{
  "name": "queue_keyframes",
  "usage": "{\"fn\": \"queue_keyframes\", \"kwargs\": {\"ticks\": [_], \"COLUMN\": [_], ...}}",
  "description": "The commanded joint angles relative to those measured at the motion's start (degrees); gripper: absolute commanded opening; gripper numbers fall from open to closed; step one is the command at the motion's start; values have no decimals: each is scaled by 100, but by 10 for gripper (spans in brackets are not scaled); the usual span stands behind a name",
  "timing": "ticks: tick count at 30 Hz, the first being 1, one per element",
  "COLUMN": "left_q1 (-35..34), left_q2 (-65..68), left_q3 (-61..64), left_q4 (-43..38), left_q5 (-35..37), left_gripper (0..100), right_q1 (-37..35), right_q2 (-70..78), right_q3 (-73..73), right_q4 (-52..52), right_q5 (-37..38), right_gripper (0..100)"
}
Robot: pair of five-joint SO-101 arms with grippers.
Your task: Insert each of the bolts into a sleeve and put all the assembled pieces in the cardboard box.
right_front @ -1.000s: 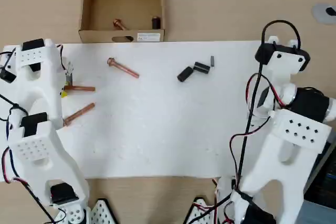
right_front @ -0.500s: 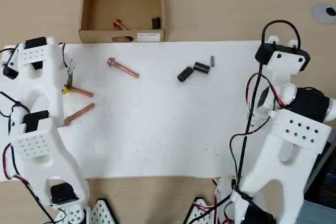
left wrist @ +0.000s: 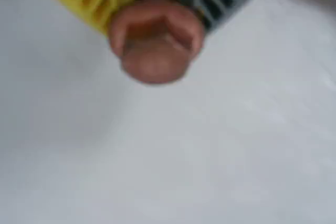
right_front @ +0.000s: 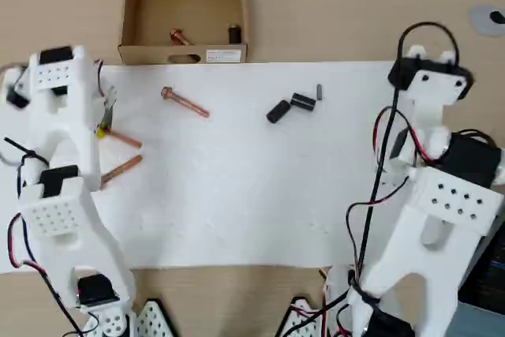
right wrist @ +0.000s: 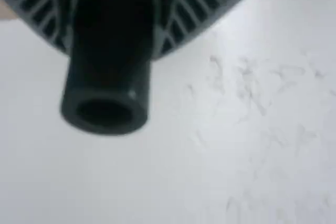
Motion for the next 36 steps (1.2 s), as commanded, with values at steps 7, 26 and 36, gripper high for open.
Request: {"fn": "queue_keyframes", "kwargs": {"ticks": [7,26,36], "left_q1": [826,2848,3130], "left_q2": [-1314,-3714,-4708], "left_q3": [-1266,149,2338], "left_q4": [949,1310,440], "left_q5": [-958,-1424,-1415], "left_gripper": [2,2,2], "right_q1": [171,207,-365], "right_q2": [-541,-2563,-3582], "right_q3": [-576,1455,3266], "right_q4": [114,-756,-1802], "right_q5": [387,774,756], "right_gripper": [10,10,10]}}
